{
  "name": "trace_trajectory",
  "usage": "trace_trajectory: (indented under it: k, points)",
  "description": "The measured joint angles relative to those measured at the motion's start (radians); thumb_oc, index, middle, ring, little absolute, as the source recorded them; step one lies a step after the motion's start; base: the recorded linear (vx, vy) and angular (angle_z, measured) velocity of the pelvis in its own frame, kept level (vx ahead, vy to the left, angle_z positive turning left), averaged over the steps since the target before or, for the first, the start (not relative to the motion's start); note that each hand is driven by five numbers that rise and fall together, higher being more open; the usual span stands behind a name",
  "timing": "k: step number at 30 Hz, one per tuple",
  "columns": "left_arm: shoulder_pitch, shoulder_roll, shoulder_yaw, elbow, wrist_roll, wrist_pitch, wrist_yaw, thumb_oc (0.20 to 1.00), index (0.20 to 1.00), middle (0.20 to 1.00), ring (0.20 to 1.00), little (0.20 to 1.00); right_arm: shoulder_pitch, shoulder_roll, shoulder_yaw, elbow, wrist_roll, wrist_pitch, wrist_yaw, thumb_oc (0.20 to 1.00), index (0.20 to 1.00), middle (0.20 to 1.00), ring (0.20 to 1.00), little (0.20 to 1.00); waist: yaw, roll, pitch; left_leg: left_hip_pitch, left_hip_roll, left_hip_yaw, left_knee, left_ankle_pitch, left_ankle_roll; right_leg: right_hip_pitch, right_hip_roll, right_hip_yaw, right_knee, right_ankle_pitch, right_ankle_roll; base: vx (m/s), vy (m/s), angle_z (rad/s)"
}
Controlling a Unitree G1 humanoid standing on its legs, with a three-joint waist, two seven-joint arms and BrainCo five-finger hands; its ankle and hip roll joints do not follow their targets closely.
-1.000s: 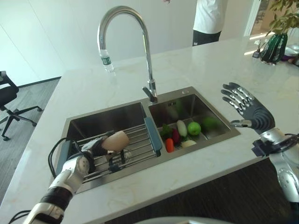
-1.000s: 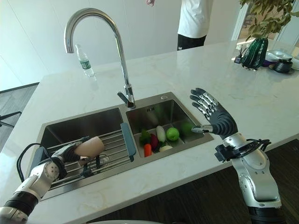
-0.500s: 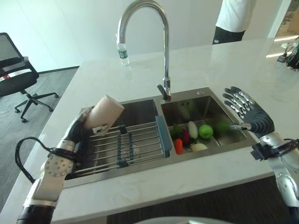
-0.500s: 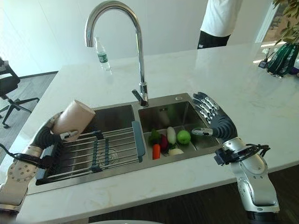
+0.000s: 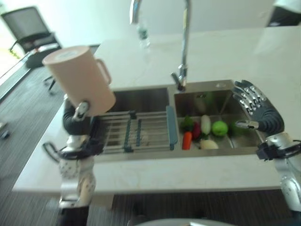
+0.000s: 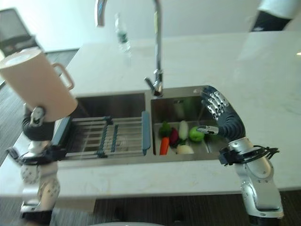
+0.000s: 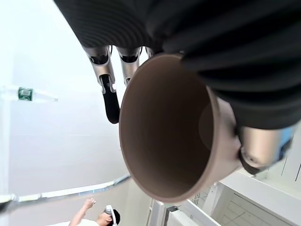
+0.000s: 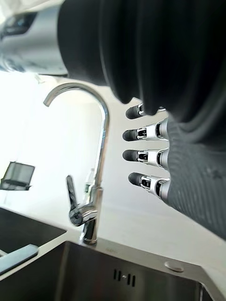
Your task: Place the dishes in the dishwasher.
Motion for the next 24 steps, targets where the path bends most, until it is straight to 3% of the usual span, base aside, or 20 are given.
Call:
trace_trajectory:
  k: [1,3,4,5,6,7,9,10,11,12,13,14,15,16,17,18,20,21,23,24]
  points:
    - [-0.012,0.013,-0.001,-0.038,-0.01,-0.004,-0.008,0.2,0.2,0.2,0.2,0.2,0.017,-0.024,-0.018,-0.034,0.001,-0.012,-0.005,1.0,1.0,1.0,1.0,1.0,-0.031,-0.017,-0.002,0.023,-0.012,0.019,0.2,-0.063,-0.002,0.01,-0.028,-0.016,0.003,0.02,0.02,-0.45,0.152,-0.03]
    - [-0.074,0.006,-0.02,-0.052,-0.011,-0.009,-0.032,0.2,0.2,0.2,0.2,0.2,0.029,0.066,-0.06,-0.061,0.003,-0.049,-0.012,1.0,1.0,1.0,1.0,1.0,-0.078,-0.021,0.003,0.07,-0.021,-0.003,0.331,-0.091,-0.027,-0.023,-0.042,-0.028,0.051,0.029,0.033,-0.3,0.301,0.47]
    - [-0.1,0.002,-0.034,-0.055,-0.011,-0.01,-0.045,0.2,0.2,0.2,0.2,0.2,0.033,0.112,-0.065,-0.074,-0.002,-0.06,-0.019,1.0,1.0,1.0,1.0,1.0,-0.101,-0.017,0.005,0.09,-0.067,-0.099,0.278,-0.158,-0.031,-0.027,-0.049,-0.041,0.045,0.044,0.055,-0.17,0.315,0.23]
    - [-0.104,0.002,-0.046,-0.05,-0.011,-0.015,-0.051,0.2,0.2,0.2,0.2,0.2,0.032,0.114,-0.054,-0.073,-0.003,-0.06,-0.018,1.0,1.0,1.0,1.0,1.0,-0.106,0.004,0.006,0.176,-0.094,-0.112,0.075,-0.223,-0.006,-0.05,-0.04,-0.027,0.054,0.06,0.072,-0.22,0.344,0.29]
    - [-0.09,0.009,-0.055,-0.026,-0.014,-0.02,-0.059,0.2,0.2,0.2,0.2,0.2,0.032,0.114,-0.049,-0.071,-0.003,-0.06,-0.025,1.0,1.0,1.0,1.0,1.0,-0.119,0.035,0.004,0.3,-0.128,-0.097,-0.2,-0.236,0.01,-0.073,-0.039,-0.03,0.076,0.071,0.089,-0.22,0.273,0.28]
    - [-0.089,0.019,-0.063,-0.013,-0.018,-0.018,-0.064,0.2,0.2,0.2,0.2,0.2,0.038,0.114,-0.048,-0.069,-0.003,-0.061,-0.029,1.0,1.0,1.0,1.0,1.0,-0.129,0.035,0.007,0.357,-0.161,-0.1,-0.355,-0.222,0.075,-0.096,-0.046,-0.04,0.089,0.086,0.114,-0.3,0.329,0.16]
    - [-0.058,0.034,-0.062,-0.011,-0.037,-0.009,-0.086,0.2,0.2,0.2,0.2,0.2,0.088,0.163,-0.046,-0.059,-0.004,-0.061,-0.031,1.0,1.0,1.0,1.0,1.0,-0.1,-0.051,0.012,0.33,-0.229,-0.11,-0.374,-0.183,0.118,-0.145,-0.087,0.013,0.097,0.107,0.158,-0.3,0.264,0.13]
    - [-0.038,0.035,-0.045,-0.019,-0.04,0.001,-0.094,0.2,0.2,0.2,0.2,0.2,0.098,0.18,-0.045,-0.054,-0.005,-0.061,-0.029,1.0,1.0,1.0,1.0,1.0,-0.101,-0.072,0.007,0.281,-0.235,-0.111,-0.347,-0.174,0.14,-0.163,-0.067,0.023,0.092,0.11,0.172,-0.32,0.211,0.3]
    - [-0.038,0.043,-0.043,-0.019,-0.041,0.006,-0.093,0.2,0.2,0.2,0.2,0.2,0.094,0.181,-0.045,-0.054,-0.007,-0.061,-0.025,1.0,1.0,1.0,1.0,1.0,-0.102,-0.087,0.001,0.265,-0.242,-0.114,-0.345,-0.164,0.153,-0.165,-0.04,0.036,0.084,0.115,0.166,-0.3,0.17,0.08]
    - [-0.039,0.061,-0.044,-0.019,-0.041,0.006,-0.09,0.2,0.2,0.2,0.2,0.2,0.076,0.191,-0.04,-0.055,-0.025,-0.062,-0.017,1.0,1.0,1.0,1.0,1.0,-0.101,-0.085,0.001,0.242,-0.258,-0.109,-0.321,-0.165,0.166,-0.178,-0.04,0.087,0.08,0.192,0.138,-0.34,0.091,-0.09]
    - [-0.045,0.067,-0.044,-0.019,-0.041,0.006,-0.09,0.2,0.2,0.2,0.2,0.2,0.07,0.189,-0.04,-0.055,-0.025,-0.062,-0.018,1.0,1.0,1.0,1.0,1.0,-0.104,-0.057,0.005,0.214,-0.247,-0.104,-0.307,-0.171,0.186,-0.188,-0.032,0.149,0.062,0.251,0.18,-0.32,-0.02,0.41]
    - [-0.105,0.056,-0.049,-0.01,-0.042,0.023,-0.089,0.2,0.2,0.2,0.2,0.2,0.061,0.147,-0.06,-0.055,-0.024,-0.059,-0.02,1.0,1.0,1.0,1.0,1.0,-0.122,-0.003,0.004,0.174,-0.196,-0.152,-0.316,-0.105,0.203,-0.172,0.049,0.31,0.261,0.022,0.182,-0.47,-0.158,0.78]
    - [-0.126,0.057,-0.049,-0.008,-0.045,0.025,-0.087,0.2,0.2,0.2,0.2,0.2,0.031,0.13,-0.062,-0.056,-0.022,-0.065,-0.024,1.0,1.0,1.0,1.0,1.0,-0.11,-0.003,0.005,0.159,-0.181,-0.175,-0.317,-0.08,0.202,-0.116,0.068,0.349,0.299,-0.067,0.184,-0.4,-0.221,0.97]
    - [-0.127,0.052,-0.053,-0.008,-0.045,0.027,-0.086,0.2,0.2,0.2,0.2,0.2,0.03,0.129,-0.059,-0.057,-0.022,-0.066,-0.024,1.0,1.0,1.0,1.0,1.0,-0.105,0.006,0.01,0.157,-0.17,-0.192,-0.319,-0.068,0.201,-0.096,0.093,0.371,0.345,-0.104,0.181,-0.36,-0.271,1.34]
    - [-0.166,0.015,-0.101,-0.015,-0.041,0.053,-0.065,0.2,0.2,0.2,0.2,0.2,0.092,0.141,-0.083,-0.086,-0.02,-0.086,-0.052,1.0,1.0,1.0,1.0,1.0,-0.126,0.028,0.006,0.117,-0.15,-0.302,-0.299,-0.04,0.183,-0.062,0.204,0.487,0.447,-0.209,0.138,-0.2,-0.274,1.64]
    - [-0.18,0.03,-0.124,-0.054,-0.041,0.053,-0.056,0.2,0.2,0.2,0.2,0.2,0.11,0.135,-0.051,-0.111,-0.022,-0.091,-0.062,1.0,1.0,1.0,1.0,1.0,-0.124,0.021,0.002,0.107,-0.145,-0.334,-0.332,-0.007,0.163,-0.034,0.247,0.485,0.409,-0.247,0.094,-0.15,-0.313,1.12]
    - [-0.151,0.085,-0.122,-0.073,-0.041,0.037,-0.047,0.2,0.2,0.2,0.2,0.2,0.013,0.139,0.054,-0.093,-0.023,-0.104,-0.073,1.0,1.0,1.0,1.0,1.0,-0.054,0.004,-0.024,0.105,-0.149,-0.299,-0.38,0.021,0.129,0.013,0.212,0.342,0.19,-0.225,0.01,-0.1,-0.288,-0.19]
    - [-0.124,0.084,-0.132,-0.072,-0.041,0.045,-0.045,0.2,0.2,0.2,0.2,0.2,-0.018,0.13,0.07,-0.094,-0.023,-0.104,-0.08,1.0,1.0,1.0,1.0,1.0,-0.044,0.038,-0.025,0.1,-0.135,-0.323,-0.402,0.023,0.1,0.026,0.22,0.301,0.128,-0.188,0.005,-0.07,-0.246,0.08]
    - [-0.083,0.067,-0.124,-0.071,-0.043,0.047,-0.047,0.2,0.2,0.2,0.2,0.2,-0.017,0.136,0.069,-0.098,-0.023,-0.106,-0.092,1.0,1.0,1.0,1.0,1.0,-0.038,0.041,-0.03,0.092,-0.13,-0.328,-0.398,-0.055,0.016,0.056,0.215,0.265,0.072,-0.151,-0.026,-0.05,-0.173,0.55]
    - [-0.064,0.053,-0.122,-0.067,-0.044,0.048,-0.048,0.2,0.2,0.2,0.2,0.2,-0.009,0.143,0.069,-0.1,-0.023,-0.108,-0.097,1.0,1.0,1.0,1.0,1.0,-0.037,0.028,-0.026,0.083,-0.132,-0.329,-0.354,-0.051,0.027,0.068,0.208,0.248,0.043,-0.125,-0.046,-0.07,-0.11,0.4]
